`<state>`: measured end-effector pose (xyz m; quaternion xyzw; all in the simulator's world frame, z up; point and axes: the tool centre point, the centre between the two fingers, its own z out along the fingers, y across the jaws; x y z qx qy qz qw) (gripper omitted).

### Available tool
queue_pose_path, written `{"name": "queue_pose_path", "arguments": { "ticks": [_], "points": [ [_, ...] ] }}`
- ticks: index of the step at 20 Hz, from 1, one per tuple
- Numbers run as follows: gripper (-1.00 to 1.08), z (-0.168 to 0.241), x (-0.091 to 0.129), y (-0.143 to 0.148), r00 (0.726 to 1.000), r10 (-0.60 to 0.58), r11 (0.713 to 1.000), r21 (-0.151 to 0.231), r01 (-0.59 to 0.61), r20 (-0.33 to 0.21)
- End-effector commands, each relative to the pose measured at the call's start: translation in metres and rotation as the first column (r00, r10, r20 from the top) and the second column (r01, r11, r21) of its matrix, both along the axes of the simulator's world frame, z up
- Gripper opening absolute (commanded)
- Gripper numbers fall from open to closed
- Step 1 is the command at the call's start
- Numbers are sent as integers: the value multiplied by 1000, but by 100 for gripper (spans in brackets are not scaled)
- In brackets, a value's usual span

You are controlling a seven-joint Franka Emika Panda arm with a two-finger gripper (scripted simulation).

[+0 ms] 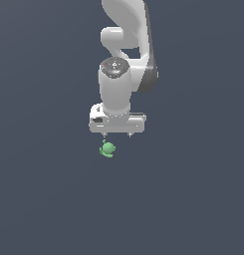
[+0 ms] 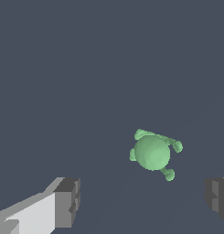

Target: Pick up the object and move it to a goal position.

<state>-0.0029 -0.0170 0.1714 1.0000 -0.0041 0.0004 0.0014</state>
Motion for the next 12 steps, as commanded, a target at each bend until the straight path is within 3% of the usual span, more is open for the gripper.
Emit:
{"name": "queue_pose_path", "arguments": {
  "ticks": [1, 12],
  "points": [
    [100, 0, 0, 0, 1000, 0, 1000, 0, 0, 0],
    [100, 17, -1, -29, 999, -45, 999, -14, 45, 7]
  ]
}}
